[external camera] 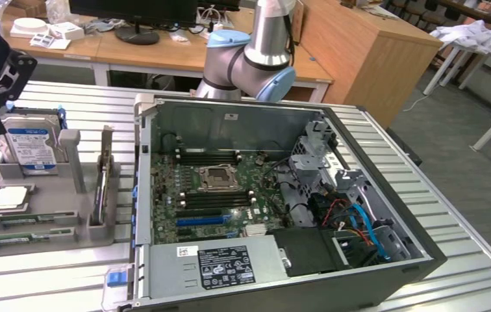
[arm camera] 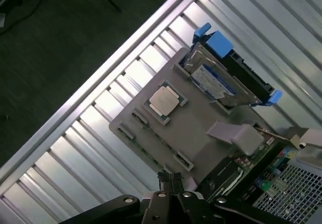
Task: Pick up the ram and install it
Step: 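Pick up the ram and move it above insertion slot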
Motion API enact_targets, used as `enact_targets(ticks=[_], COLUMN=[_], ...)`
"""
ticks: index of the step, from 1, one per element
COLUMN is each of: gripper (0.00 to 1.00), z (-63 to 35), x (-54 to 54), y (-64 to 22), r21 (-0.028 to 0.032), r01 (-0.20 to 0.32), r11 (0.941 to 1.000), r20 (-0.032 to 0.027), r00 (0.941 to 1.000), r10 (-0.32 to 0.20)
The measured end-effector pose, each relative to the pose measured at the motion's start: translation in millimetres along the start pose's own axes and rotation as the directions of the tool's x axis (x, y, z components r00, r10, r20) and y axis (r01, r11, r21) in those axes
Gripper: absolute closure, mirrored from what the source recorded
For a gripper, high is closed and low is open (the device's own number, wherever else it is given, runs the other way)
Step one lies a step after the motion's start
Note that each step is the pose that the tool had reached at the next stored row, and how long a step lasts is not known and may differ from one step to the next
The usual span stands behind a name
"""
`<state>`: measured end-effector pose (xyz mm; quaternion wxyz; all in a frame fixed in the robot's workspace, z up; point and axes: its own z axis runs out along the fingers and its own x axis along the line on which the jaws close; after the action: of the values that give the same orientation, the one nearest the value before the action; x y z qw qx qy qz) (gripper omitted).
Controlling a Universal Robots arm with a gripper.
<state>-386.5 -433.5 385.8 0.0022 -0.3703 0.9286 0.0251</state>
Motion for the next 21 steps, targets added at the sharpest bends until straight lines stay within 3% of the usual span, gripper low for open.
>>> enact_targets(ticks=[6,11,16,21], gripper=[0.89,0.89,0.89,0.89], z=[0.3,0.6,0.8,1.0], x=[0.0,0.0,0.0,0.0], y=[0.0,0.0,-0.1,-0.1], r21=[-0.0027,-0.0054,-0.0084,-0.0117], r01=[0.108,0.198,0.286,0.372], r11=[0.9941,0.9801,0.9582,0.9282], r20=[-0.0047,-0.0084,-0.0119,-0.0150], r00=[0.9941,0.9801,0.9581,0.9281], r10=[-0.108,-0.198,-0.286,-0.372])
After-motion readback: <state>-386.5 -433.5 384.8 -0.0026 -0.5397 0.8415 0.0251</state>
